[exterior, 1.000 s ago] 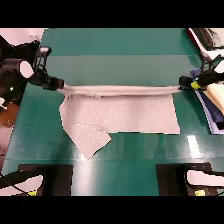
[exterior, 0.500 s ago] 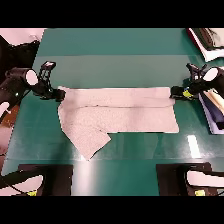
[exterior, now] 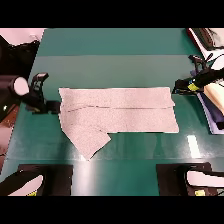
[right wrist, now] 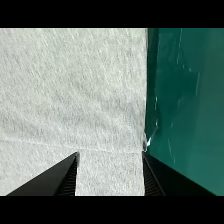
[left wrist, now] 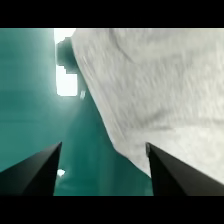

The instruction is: Fold the shirts.

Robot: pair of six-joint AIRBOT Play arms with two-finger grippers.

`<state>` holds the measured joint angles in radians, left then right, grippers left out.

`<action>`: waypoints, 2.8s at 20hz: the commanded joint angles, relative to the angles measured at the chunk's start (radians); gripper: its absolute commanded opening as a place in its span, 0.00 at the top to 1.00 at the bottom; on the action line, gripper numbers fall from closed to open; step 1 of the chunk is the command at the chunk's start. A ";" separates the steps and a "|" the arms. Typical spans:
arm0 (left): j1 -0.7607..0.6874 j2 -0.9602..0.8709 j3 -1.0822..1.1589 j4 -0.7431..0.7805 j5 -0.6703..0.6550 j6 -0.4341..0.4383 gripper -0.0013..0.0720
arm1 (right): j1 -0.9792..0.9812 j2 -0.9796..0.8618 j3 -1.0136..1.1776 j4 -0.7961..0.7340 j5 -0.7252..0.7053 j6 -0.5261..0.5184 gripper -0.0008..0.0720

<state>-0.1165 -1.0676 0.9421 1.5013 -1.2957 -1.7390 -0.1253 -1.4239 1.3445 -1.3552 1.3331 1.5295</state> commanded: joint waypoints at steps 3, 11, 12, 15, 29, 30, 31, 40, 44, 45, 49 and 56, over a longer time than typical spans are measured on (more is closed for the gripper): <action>0.000 0.253 -0.322 -0.160 0.022 -0.151 0.15 | 0.001 0.000 -0.005 0.001 0.032 -0.006 0.37; 0.000 0.265 -0.477 -0.322 0.103 -0.138 0.16 | 0.001 0.019 -0.010 0.001 0.029 -0.006 0.37; 0.000 0.265 -0.493 -0.322 0.106 -0.138 0.16 | 0.001 0.024 -0.010 0.001 0.028 -0.006 0.37; 0.000 0.265 -0.519 -0.340 0.143 -0.124 0.16 | 0.001 0.030 -0.010 0.001 0.024 -0.006 0.37; 0.000 0.257 -0.554 -0.410 0.267 -0.085 0.16 | 0.001 0.031 -0.010 0.002 0.032 -0.005 0.37; 0.000 0.257 -0.554 -0.416 0.270 -0.086 0.16 | 0.001 0.031 -0.010 0.002 0.033 -0.005 0.37; 0.000 0.257 -0.554 -0.427 0.273 -0.085 0.16 | 0.001 0.031 -0.010 0.002 0.035 -0.005 0.37; 0.000 0.257 -0.554 -0.462 0.320 -0.041 0.73 | 0.001 0.030 -0.010 0.001 0.051 -0.005 0.37; 0.000 0.257 -0.554 -0.484 0.314 -0.016 0.95 | 0.001 0.031 -0.010 0.000 0.073 -0.005 0.37; 0.000 0.258 -0.552 -0.489 0.304 -0.006 0.95 | 0.001 0.031 -0.010 -0.001 0.092 -0.005 0.37; 0.000 0.261 -0.476 -0.483 0.179 0.090 0.95 | 0.000 0.079 -0.090 -0.012 0.152 -0.021 0.37; 0.000 0.261 -0.381 -0.484 0.160 0.127 0.95 | -0.014 0.294 -0.451 -0.103 0.072 -0.021 0.37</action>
<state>-0.1173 -0.8078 0.5358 1.0183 -1.1301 -1.6302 -0.1280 -1.1969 1.0126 -1.4151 1.4220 1.5093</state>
